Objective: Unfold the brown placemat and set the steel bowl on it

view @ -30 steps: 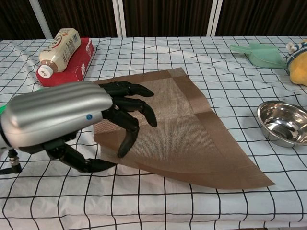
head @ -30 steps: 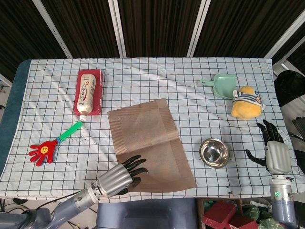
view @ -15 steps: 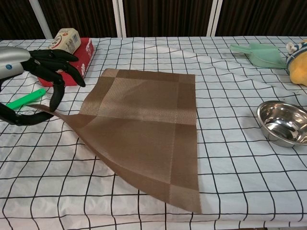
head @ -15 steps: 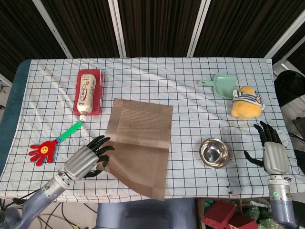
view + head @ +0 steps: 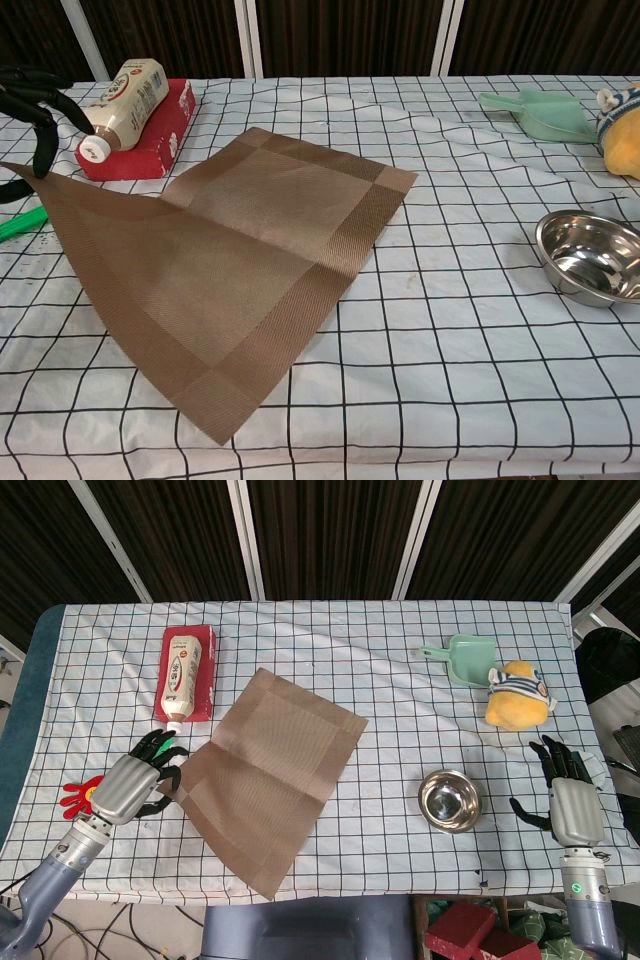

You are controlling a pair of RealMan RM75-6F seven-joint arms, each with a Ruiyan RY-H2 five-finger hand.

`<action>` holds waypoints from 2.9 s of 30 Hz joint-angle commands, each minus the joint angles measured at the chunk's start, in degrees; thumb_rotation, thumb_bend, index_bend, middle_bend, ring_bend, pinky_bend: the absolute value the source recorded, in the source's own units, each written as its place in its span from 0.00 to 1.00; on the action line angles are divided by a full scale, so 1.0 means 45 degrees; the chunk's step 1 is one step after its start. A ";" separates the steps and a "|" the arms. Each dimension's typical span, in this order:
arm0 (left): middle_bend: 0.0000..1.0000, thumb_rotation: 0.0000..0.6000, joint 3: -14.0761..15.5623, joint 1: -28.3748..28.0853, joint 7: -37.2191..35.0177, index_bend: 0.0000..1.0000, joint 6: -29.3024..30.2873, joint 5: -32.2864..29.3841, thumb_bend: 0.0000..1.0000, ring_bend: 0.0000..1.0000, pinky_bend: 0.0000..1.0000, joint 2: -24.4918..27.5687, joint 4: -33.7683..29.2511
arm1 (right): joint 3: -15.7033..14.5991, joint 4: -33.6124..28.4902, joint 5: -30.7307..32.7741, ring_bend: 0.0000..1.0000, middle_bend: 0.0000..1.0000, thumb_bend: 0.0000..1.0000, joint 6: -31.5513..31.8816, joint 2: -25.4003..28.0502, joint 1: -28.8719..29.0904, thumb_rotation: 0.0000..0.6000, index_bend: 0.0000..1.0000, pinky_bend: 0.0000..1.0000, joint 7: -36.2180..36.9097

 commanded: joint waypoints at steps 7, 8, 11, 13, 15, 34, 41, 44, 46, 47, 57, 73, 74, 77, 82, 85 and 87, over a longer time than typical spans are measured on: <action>0.24 1.00 -0.0758 0.0091 0.0581 0.69 -0.0229 -0.0943 0.40 0.04 0.07 -0.0684 0.1097 | -0.0007 -0.0008 0.0004 0.03 0.04 0.18 -0.0035 -0.0013 0.0016 1.00 0.14 0.16 -0.0012; 0.24 1.00 -0.0830 0.0074 0.0687 0.69 -0.0261 -0.1017 0.40 0.04 0.07 -0.0752 0.1153 | -0.0006 -0.0011 0.0006 0.03 0.04 0.18 -0.0035 -0.0014 0.0017 1.00 0.14 0.16 -0.0015; 0.24 1.00 -0.1086 -0.0003 0.1136 0.69 -0.0337 -0.1243 0.40 0.04 0.07 -0.1014 0.1319 | -0.0002 -0.0021 0.0013 0.03 0.04 0.18 -0.0035 -0.0010 0.0015 1.00 0.14 0.16 -0.0010; 0.24 1.00 -0.1224 -0.0055 0.1387 0.69 -0.0364 -0.1339 0.40 0.04 0.07 -0.1164 0.1423 | 0.0003 -0.0034 0.0019 0.03 0.04 0.18 -0.0039 -0.0004 0.0015 1.00 0.14 0.16 0.0001; 0.24 1.00 -0.1377 -0.0104 0.1638 0.69 -0.0377 -0.1461 0.40 0.04 0.07 -0.1334 0.1561 | 0.0003 -0.0045 0.0014 0.03 0.04 0.18 -0.0039 0.0008 0.0015 1.00 0.14 0.16 0.0008; 0.21 1.00 -0.2386 -0.0086 0.2646 0.57 -0.0485 -0.2868 0.28 0.04 0.04 -0.2231 0.2492 | -0.0011 -0.0143 0.0008 0.03 0.04 0.18 -0.0122 0.0077 0.0044 1.00 0.14 0.16 0.0036; 0.14 1.00 -0.2202 0.0198 0.2298 0.32 -0.0467 -0.2780 0.06 0.02 0.01 -0.1706 0.2160 | 0.0002 -0.0189 0.0020 0.03 0.04 0.18 -0.0150 0.0111 0.0061 1.00 0.14 0.16 0.0041; 0.13 1.00 -0.2221 0.0395 0.1925 0.27 -0.0301 -0.2787 0.06 0.00 0.00 -0.1436 0.1884 | -0.0004 -0.0219 0.0004 0.03 0.04 0.18 -0.0157 0.0131 0.0067 1.00 0.14 0.16 0.0038; 0.12 1.00 -0.2250 0.0563 0.1672 0.25 -0.0133 -0.2825 0.06 0.00 0.00 -0.1248 0.1612 | -0.0005 -0.0237 -0.0015 0.03 0.04 0.17 -0.0155 0.0151 0.0074 1.00 0.14 0.16 0.0027; 0.12 1.00 -0.2256 0.0707 0.1523 0.25 0.0038 -0.2823 0.06 0.00 0.00 -0.1095 0.1363 | -0.0005 -0.0256 -0.0038 0.03 0.04 0.16 -0.0156 0.0174 0.0085 1.00 0.14 0.16 0.0007; 0.09 1.00 -0.1935 0.2329 0.0998 0.19 0.2435 -0.2139 0.06 0.00 0.00 -0.0045 -0.1144 | -0.0078 -0.0848 -0.0733 0.03 0.04 0.10 0.0061 0.0428 0.0270 1.00 0.16 0.16 -0.0685; 0.07 1.00 -0.1857 0.3254 0.1109 0.15 0.3579 -0.1463 0.06 0.00 0.00 -0.0639 -0.0697 | 0.0890 -0.1410 -0.0725 0.03 0.04 0.03 -0.2482 0.1110 0.2913 1.00 0.16 0.16 -0.3691; 0.07 1.00 -0.1871 0.3257 0.1098 0.15 0.3557 -0.1471 0.06 0.00 0.00 -0.0647 -0.0686 | 0.0918 -0.1365 -0.0745 0.03 0.04 0.03 -0.2632 0.1094 0.3072 1.00 0.16 0.16 -0.3817; 0.07 1.00 -0.1942 0.3266 0.1056 0.15 0.3520 -0.1509 0.06 0.00 0.00 -0.0662 -0.0646 | 0.1019 -0.1180 -0.0857 0.03 0.05 0.03 -0.3332 0.0959 0.3763 1.00 0.16 0.16 -0.4279; 0.07 1.00 -0.2120 0.3284 0.0885 0.15 0.3455 -0.1596 0.06 0.00 0.00 -0.0684 -0.0571 | 0.1216 -0.0556 -0.0705 0.07 0.09 0.03 -0.4669 0.0387 0.5104 1.00 0.24 0.19 -0.4947; 0.07 1.00 -0.2200 0.3274 0.0877 0.15 0.3381 -0.1633 0.06 0.00 0.00 -0.0721 -0.0495 | 0.1276 0.0147 -0.0520 0.09 0.11 0.03 -0.5391 -0.0243 0.5866 1.00 0.25 0.19 -0.5074; 0.07 1.00 -0.2249 0.3268 0.0877 0.14 0.3350 -0.1626 0.06 0.00 0.00 -0.0761 -0.0411 | 0.1270 0.0666 -0.0465 0.10 0.12 0.02 -0.5730 -0.0642 0.6288 1.00 0.25 0.20 -0.5002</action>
